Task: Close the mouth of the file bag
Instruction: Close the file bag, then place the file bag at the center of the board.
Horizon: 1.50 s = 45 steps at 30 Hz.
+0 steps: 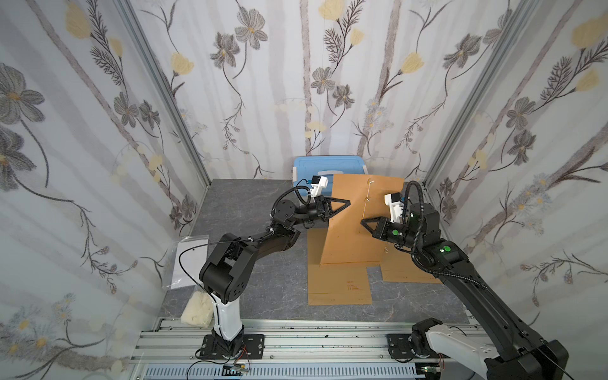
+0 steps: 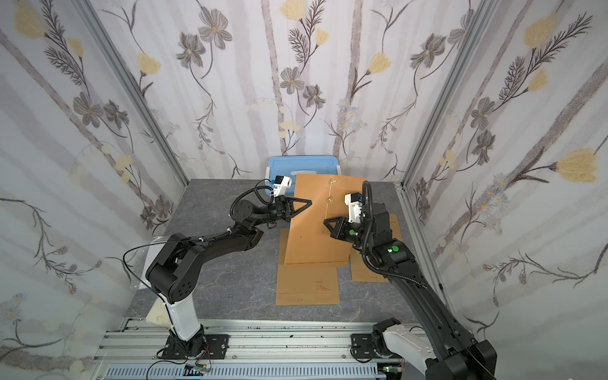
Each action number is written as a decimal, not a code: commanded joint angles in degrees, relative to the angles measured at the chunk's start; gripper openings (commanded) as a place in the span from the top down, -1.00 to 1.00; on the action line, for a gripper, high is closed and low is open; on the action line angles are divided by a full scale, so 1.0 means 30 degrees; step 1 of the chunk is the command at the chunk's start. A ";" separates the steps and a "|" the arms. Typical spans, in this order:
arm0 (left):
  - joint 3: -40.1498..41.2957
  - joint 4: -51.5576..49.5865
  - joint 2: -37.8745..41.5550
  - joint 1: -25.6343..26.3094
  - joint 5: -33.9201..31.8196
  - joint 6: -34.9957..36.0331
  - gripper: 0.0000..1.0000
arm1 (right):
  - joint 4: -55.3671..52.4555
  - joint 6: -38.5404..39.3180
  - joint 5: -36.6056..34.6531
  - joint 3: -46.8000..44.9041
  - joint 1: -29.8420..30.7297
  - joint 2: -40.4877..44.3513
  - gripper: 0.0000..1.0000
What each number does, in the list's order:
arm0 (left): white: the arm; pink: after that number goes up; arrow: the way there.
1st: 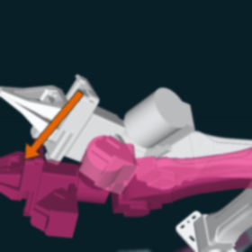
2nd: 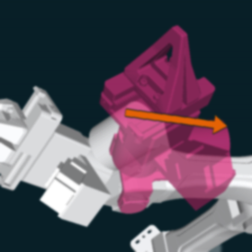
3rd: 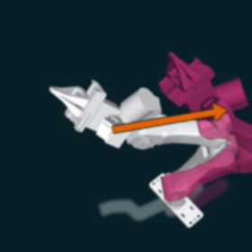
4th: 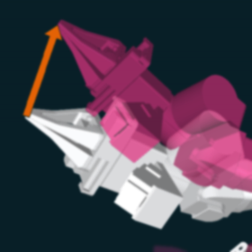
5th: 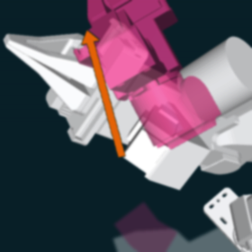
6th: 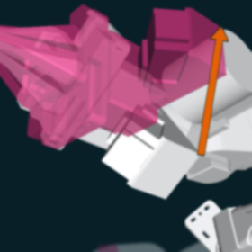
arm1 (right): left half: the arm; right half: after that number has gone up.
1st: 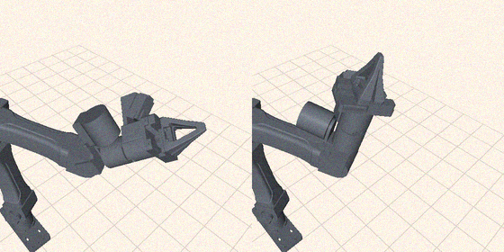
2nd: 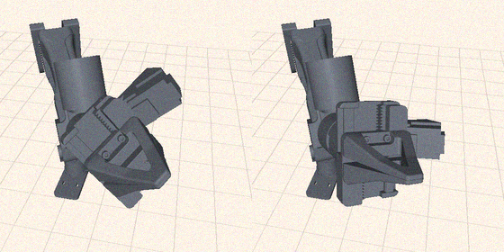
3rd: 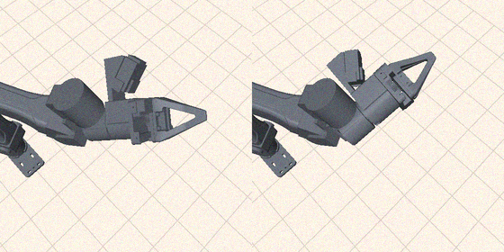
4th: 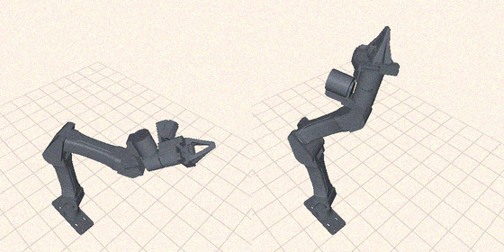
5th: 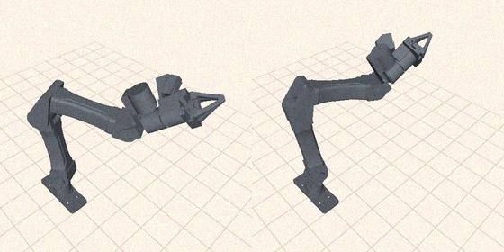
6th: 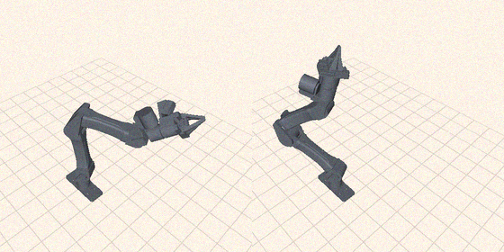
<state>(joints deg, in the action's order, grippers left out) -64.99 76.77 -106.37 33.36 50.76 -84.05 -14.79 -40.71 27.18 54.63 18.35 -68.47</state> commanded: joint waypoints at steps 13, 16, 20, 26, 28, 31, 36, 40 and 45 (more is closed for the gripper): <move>0.0837 0.1032 0.0847 -0.0659 0.0096 -0.0616 1.00 | -0.0849 0.1149 0.0430 -0.0222 -0.1480 0.0710 1.00; 0.1358 0.0205 0.1351 -0.0717 0.0294 0.0000 1.00 | -0.1509 0.1481 0.0019 -0.0220 -0.1595 0.0948 0.56; 0.2460 -0.1102 0.2430 -0.0997 0.0500 0.0825 1.00 | -0.2309 0.1753 -0.0705 -0.0222 -0.1830 0.1273 0.39; 0.5064 -0.4798 0.5177 -0.2184 0.0679 0.2893 1.00 | -0.2562 0.2087 -0.1142 -0.0215 -0.1986 0.1145 -0.12; 0.5640 -0.7643 0.6456 -0.2485 0.0814 0.4517 1.00 | -0.2036 0.1942 -0.0738 -0.0222 -0.1985 0.0851 -0.19; 0.6558 -1.1026 0.8459 -0.3057 0.0883 0.6552 1.00 | -0.0449 0.1405 -0.0156 -0.1257 -0.1553 0.0154 -0.22; 0.7219 -1.6783 1.0886 -0.4794 0.0656 0.9290 1.00 | 0.3080 0.0436 0.0317 -0.1840 -0.0094 -0.1557 -0.23; 0.7067 -2.1753 1.2036 -0.6107 0.0136 1.1469 1.00 | 0.3119 0.1040 -0.1380 -0.0743 0.2065 -0.2872 -0.24; 0.5790 -2.7369 1.1029 -0.9159 0.1159 1.3913 1.00 | 0.4377 0.1100 -0.2509 0.0217 0.4369 -0.5603 -0.23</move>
<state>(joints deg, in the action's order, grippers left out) -45.54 8.75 -71.07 9.17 52.29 -50.09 -6.90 -37.60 23.46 53.52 29.67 -81.89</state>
